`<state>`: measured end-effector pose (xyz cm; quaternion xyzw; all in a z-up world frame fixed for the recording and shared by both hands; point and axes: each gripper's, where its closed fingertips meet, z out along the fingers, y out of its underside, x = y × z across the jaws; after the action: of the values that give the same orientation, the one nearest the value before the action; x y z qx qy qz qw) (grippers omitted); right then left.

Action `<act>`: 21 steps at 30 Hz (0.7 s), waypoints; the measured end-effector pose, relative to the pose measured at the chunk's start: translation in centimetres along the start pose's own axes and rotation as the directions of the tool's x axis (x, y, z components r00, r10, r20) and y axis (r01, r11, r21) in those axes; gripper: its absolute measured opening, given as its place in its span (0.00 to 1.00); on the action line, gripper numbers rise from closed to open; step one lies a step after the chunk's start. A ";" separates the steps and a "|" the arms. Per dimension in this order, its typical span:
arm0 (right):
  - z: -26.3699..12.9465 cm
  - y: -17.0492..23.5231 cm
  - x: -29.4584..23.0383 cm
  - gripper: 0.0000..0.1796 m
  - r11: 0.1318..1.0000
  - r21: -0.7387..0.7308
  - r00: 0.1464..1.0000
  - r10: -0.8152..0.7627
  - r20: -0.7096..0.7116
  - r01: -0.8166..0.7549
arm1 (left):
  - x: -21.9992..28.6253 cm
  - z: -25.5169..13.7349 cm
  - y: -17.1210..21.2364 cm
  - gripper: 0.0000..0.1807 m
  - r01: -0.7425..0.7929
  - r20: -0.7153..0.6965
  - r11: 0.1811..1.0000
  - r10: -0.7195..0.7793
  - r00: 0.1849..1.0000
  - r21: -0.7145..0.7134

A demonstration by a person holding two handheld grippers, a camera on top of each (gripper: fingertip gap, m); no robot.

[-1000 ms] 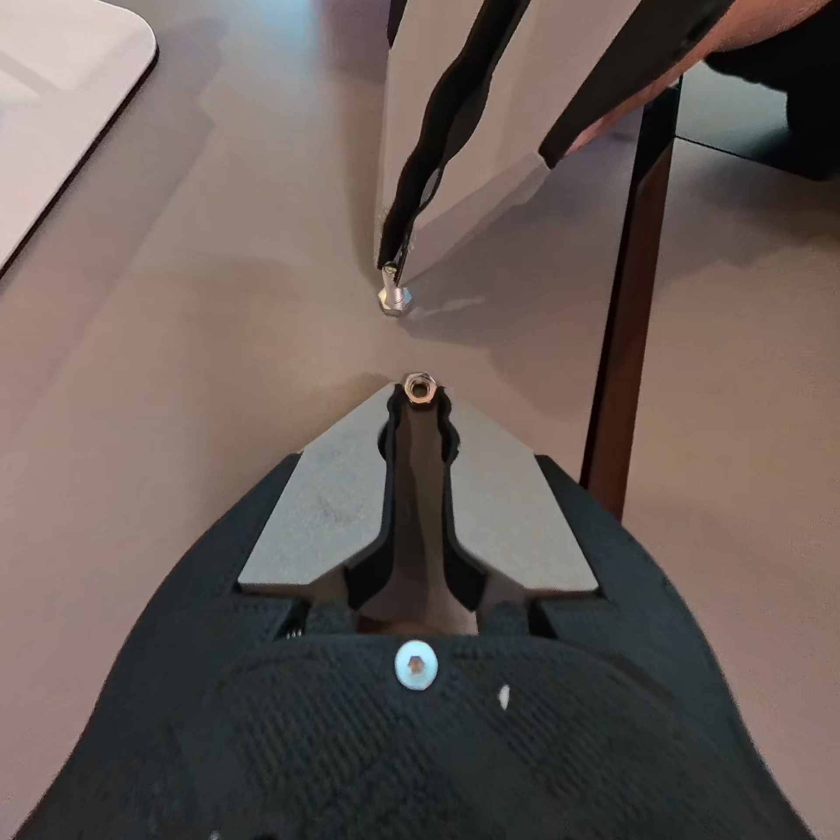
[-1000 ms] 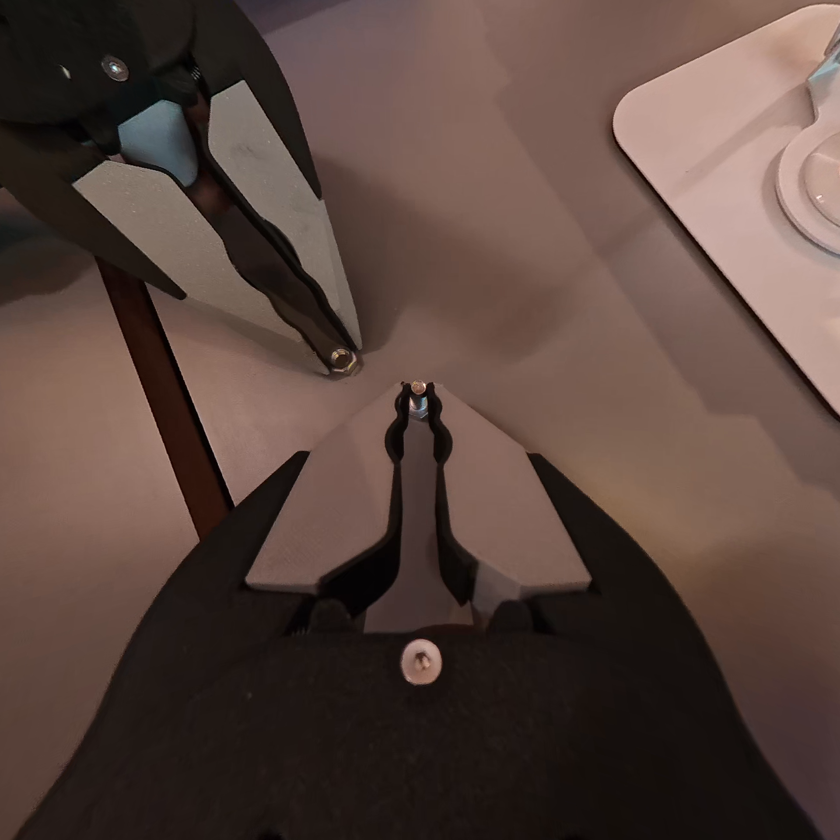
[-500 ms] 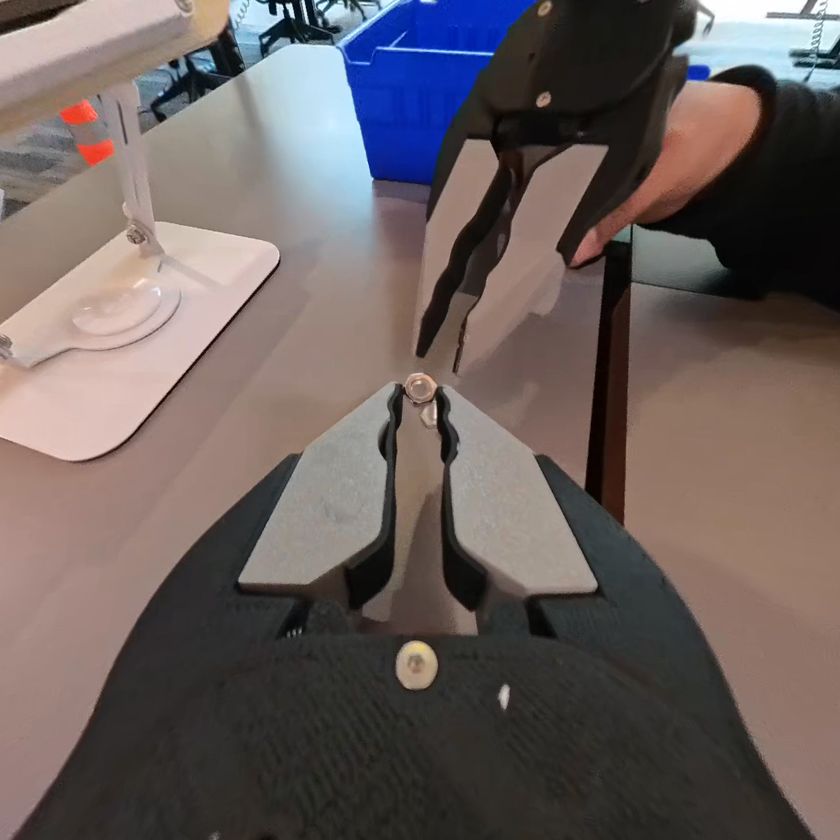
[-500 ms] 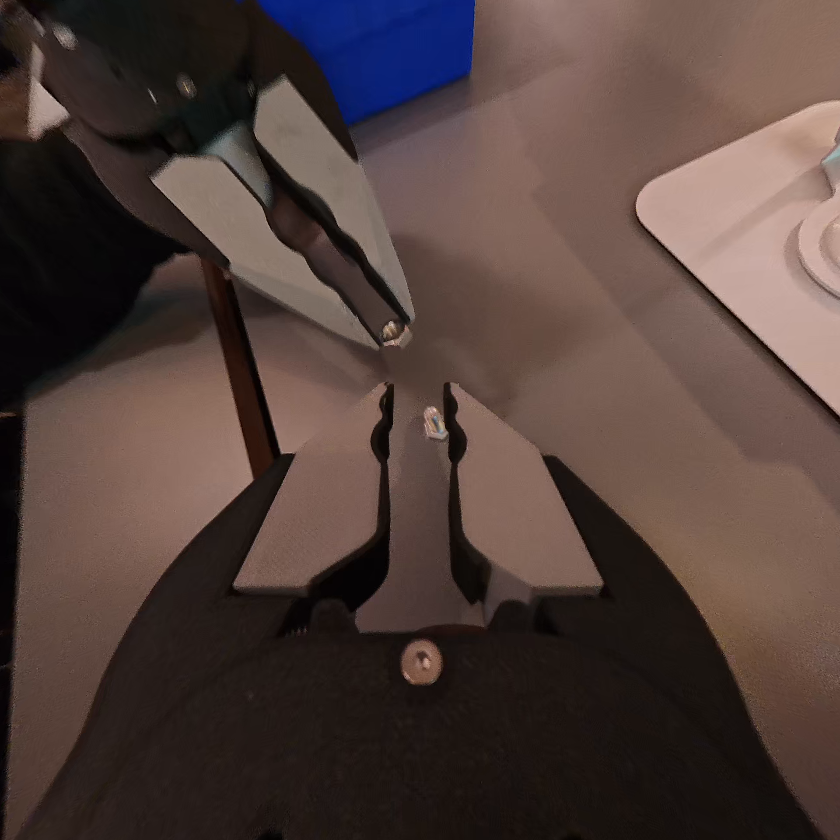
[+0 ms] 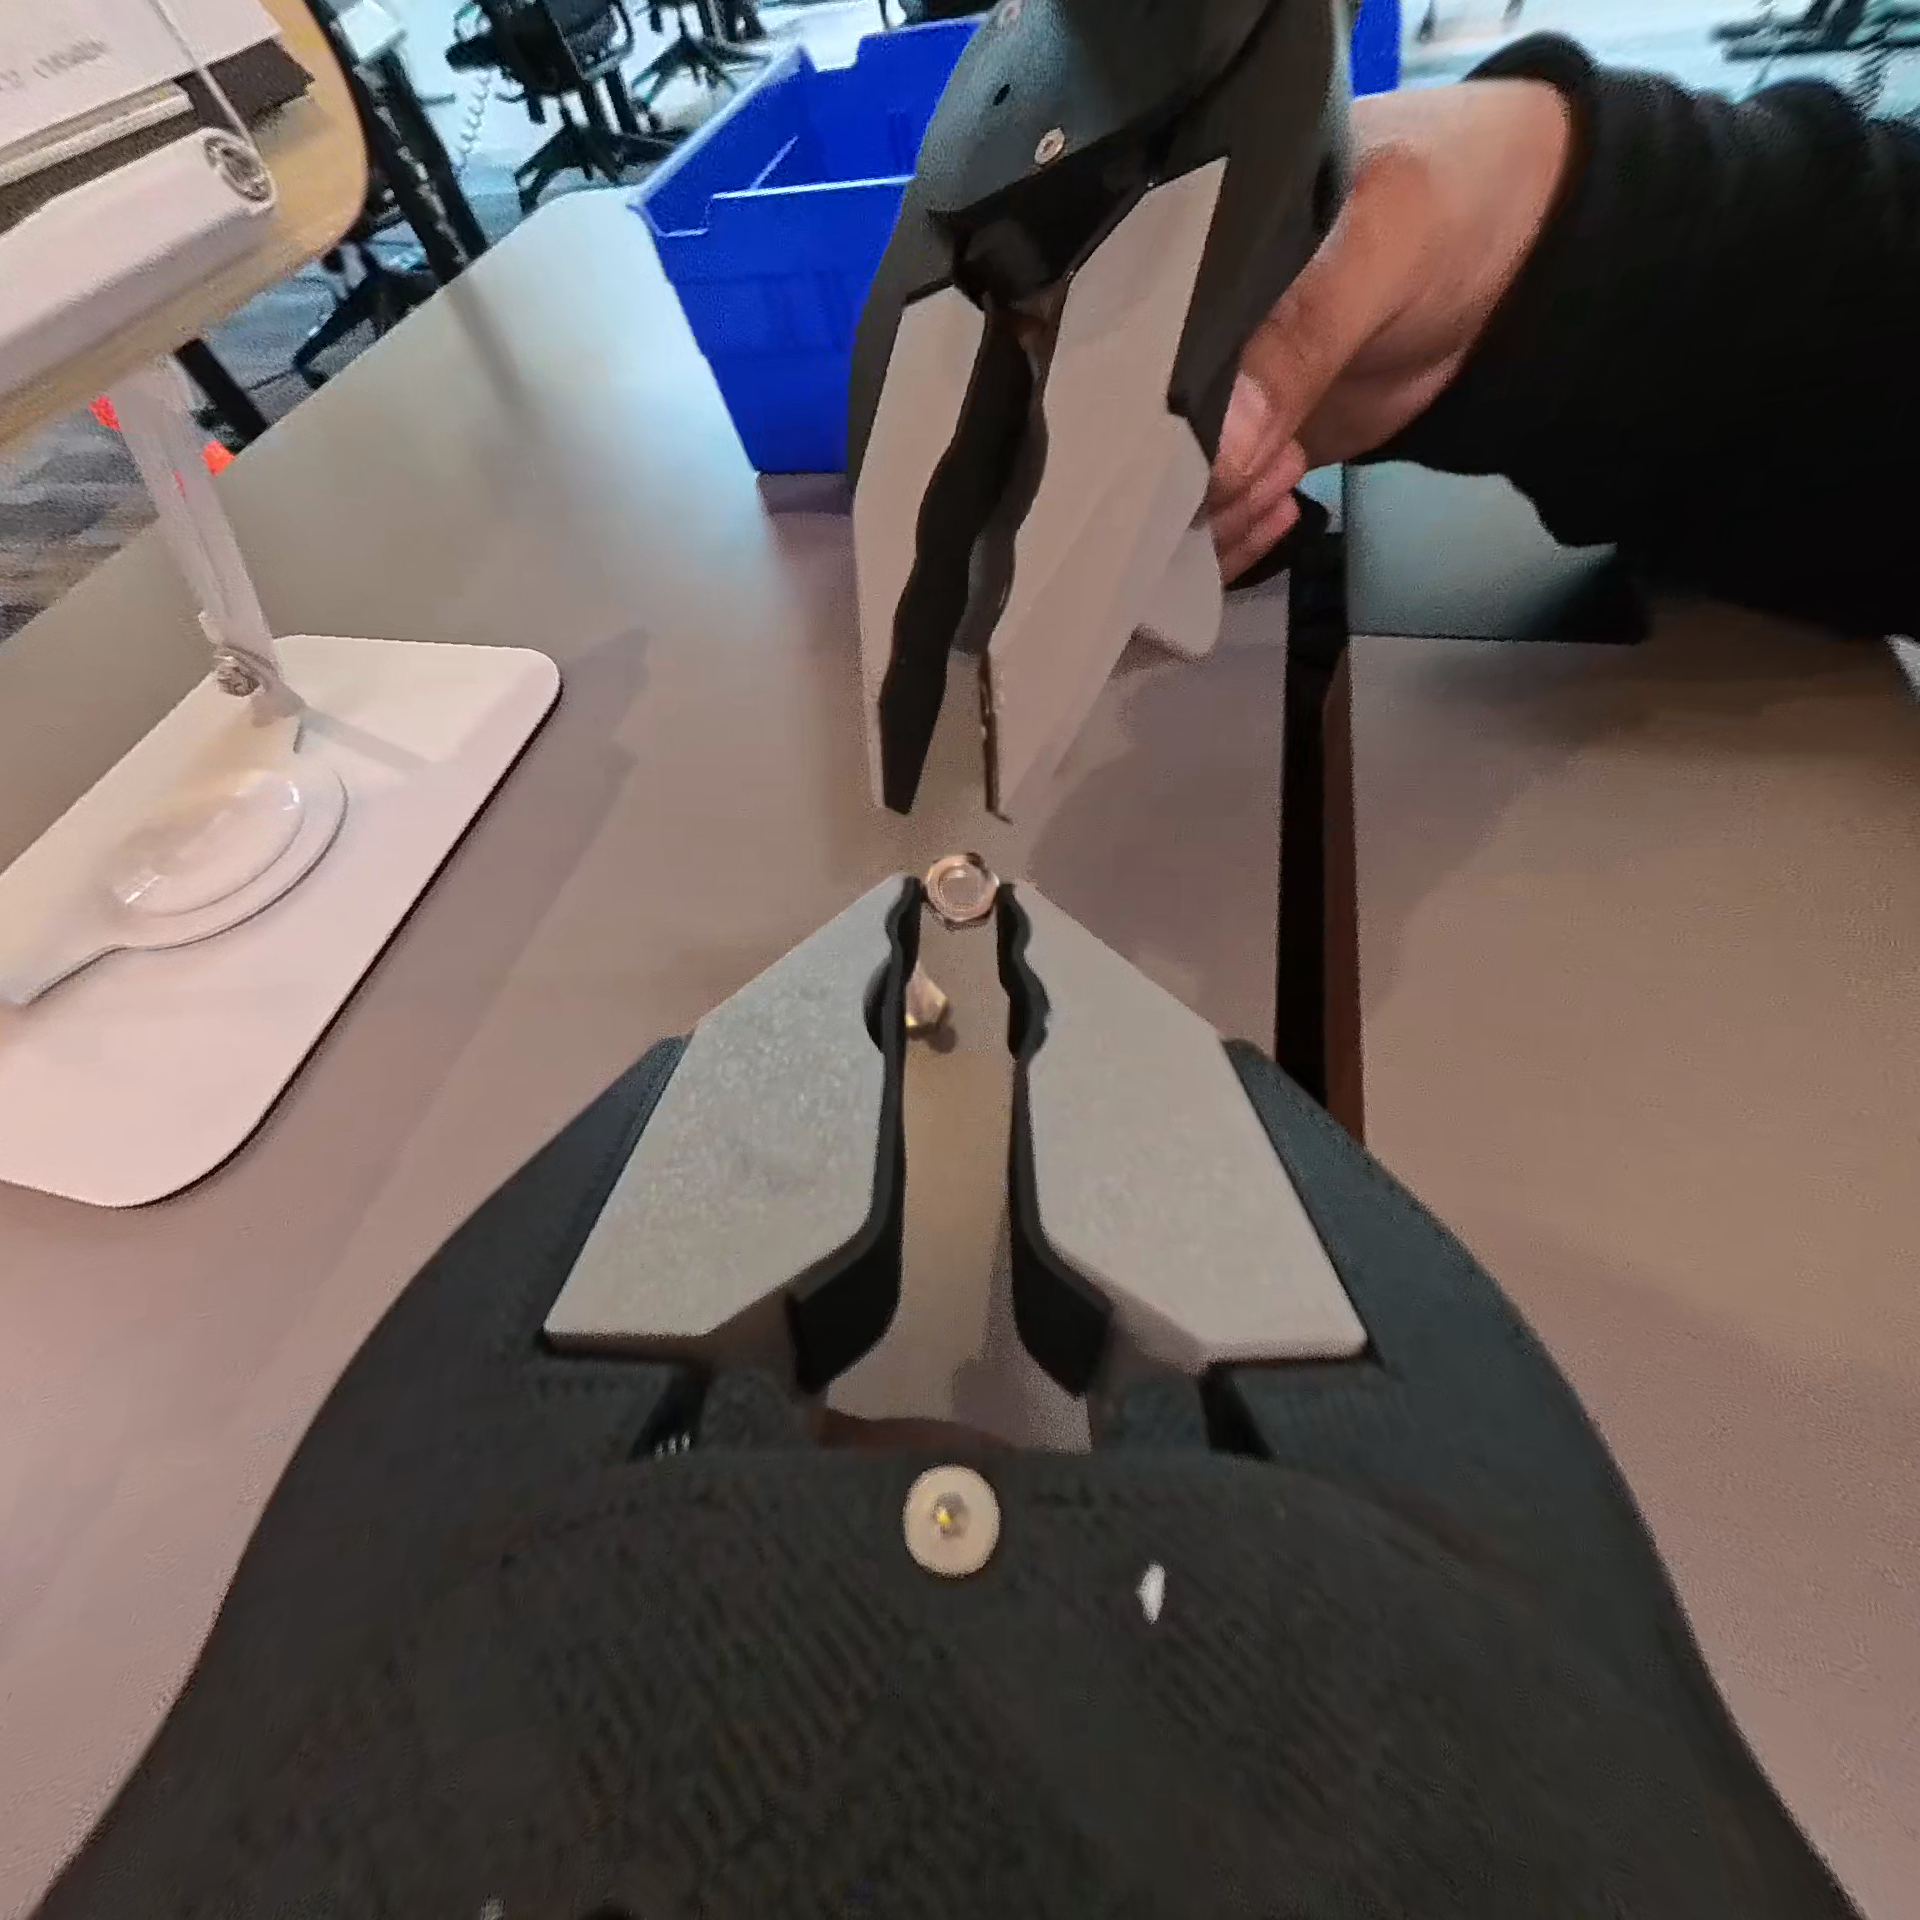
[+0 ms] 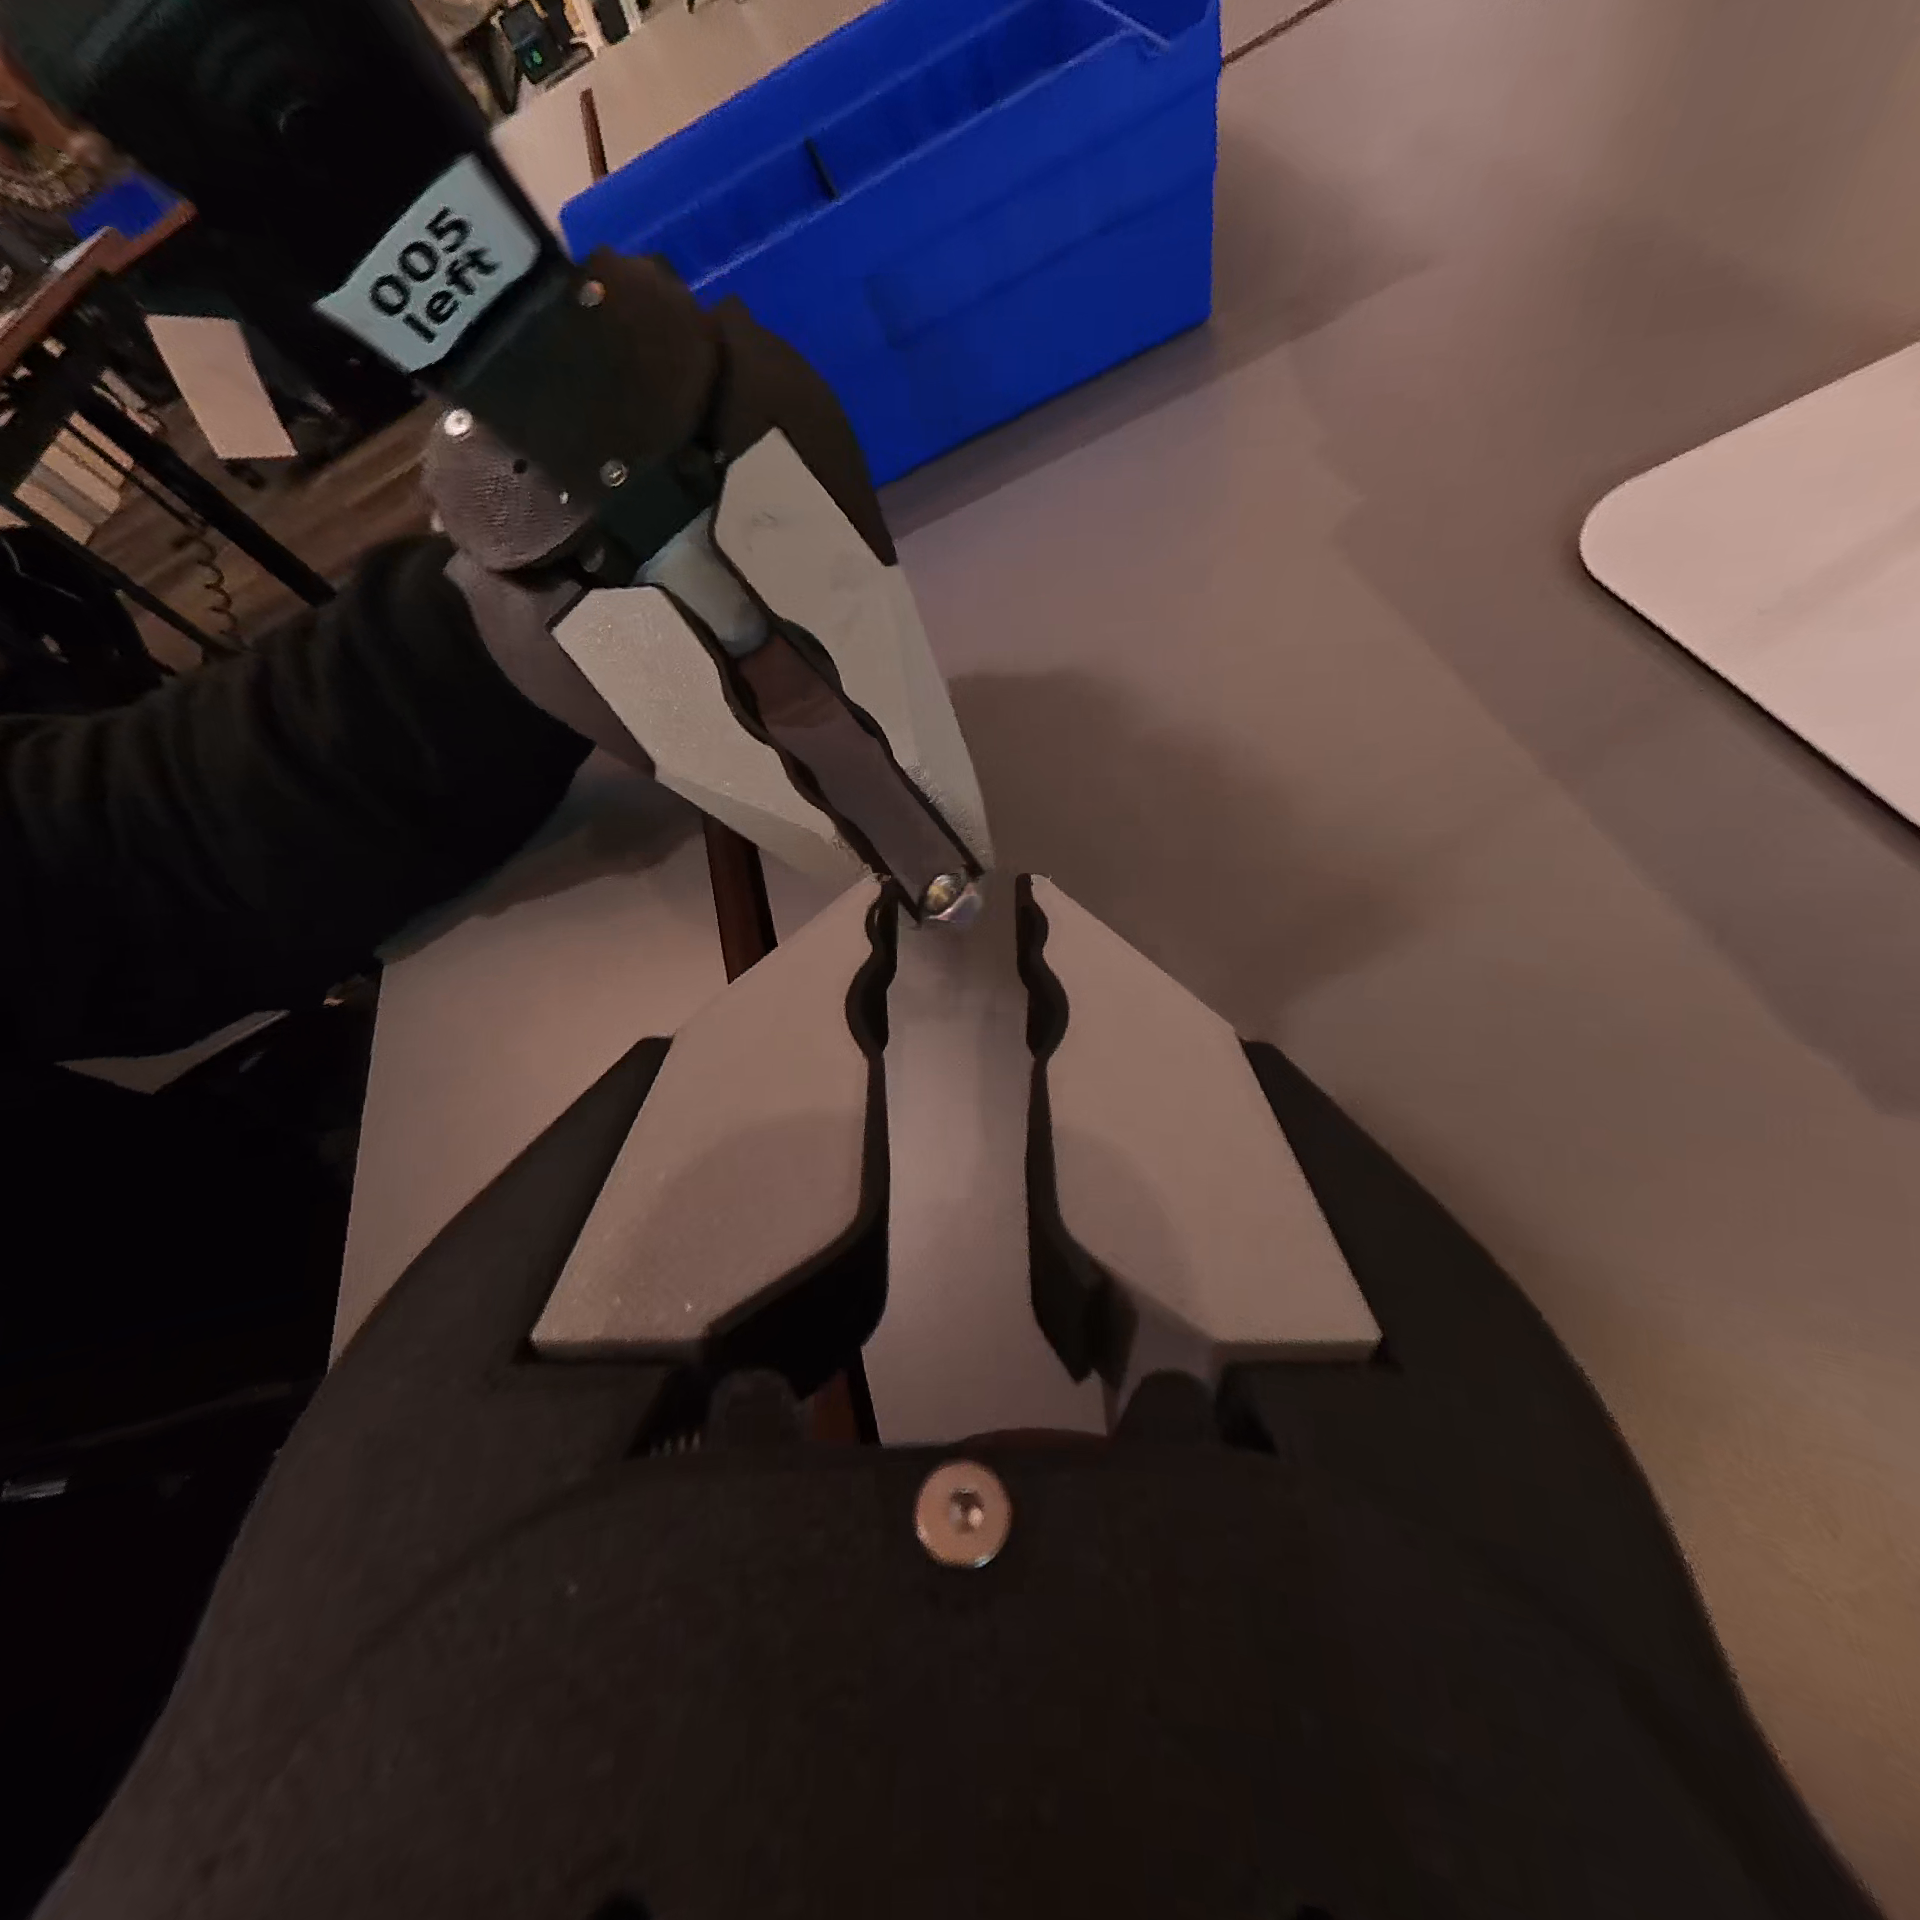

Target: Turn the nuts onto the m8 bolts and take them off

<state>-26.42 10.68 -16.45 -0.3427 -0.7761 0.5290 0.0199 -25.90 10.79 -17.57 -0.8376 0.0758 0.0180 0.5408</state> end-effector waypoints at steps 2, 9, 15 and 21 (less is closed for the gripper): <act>-0.7 -0.2 -0.5 0.11 0.995 0.011 0.995 -0.097 0.026 0.097 | 1.0 -0.6 -0.7 0.07 0.043 -0.092 0.997 -0.037 0.995 0.061; -1.4 -0.5 -4.0 0.09 0.891 0.066 0.890 -0.452 0.058 0.448 | 1.6 -2.3 -2.1 0.07 0.123 -0.212 0.975 -0.082 0.974 0.185; -1.0 -0.8 -3.7 0.08 0.871 0.055 0.872 -0.489 -0.001 0.489 | 2.0 -2.6 -2.6 0.07 0.110 -0.227 0.972 -0.062 0.972 0.207; -1.1 -1.1 -3.8 0.07 0.850 0.065 0.852 -0.523 -0.026 0.523 | 2.2 -2.6 -2.9 0.07 0.105 -0.231 0.969 -0.052 0.972 0.222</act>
<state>-23.66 9.26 -13.81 -0.1197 -0.8211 0.5290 0.1775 -23.44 9.31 -14.15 -0.7674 0.1044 -0.1069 0.6235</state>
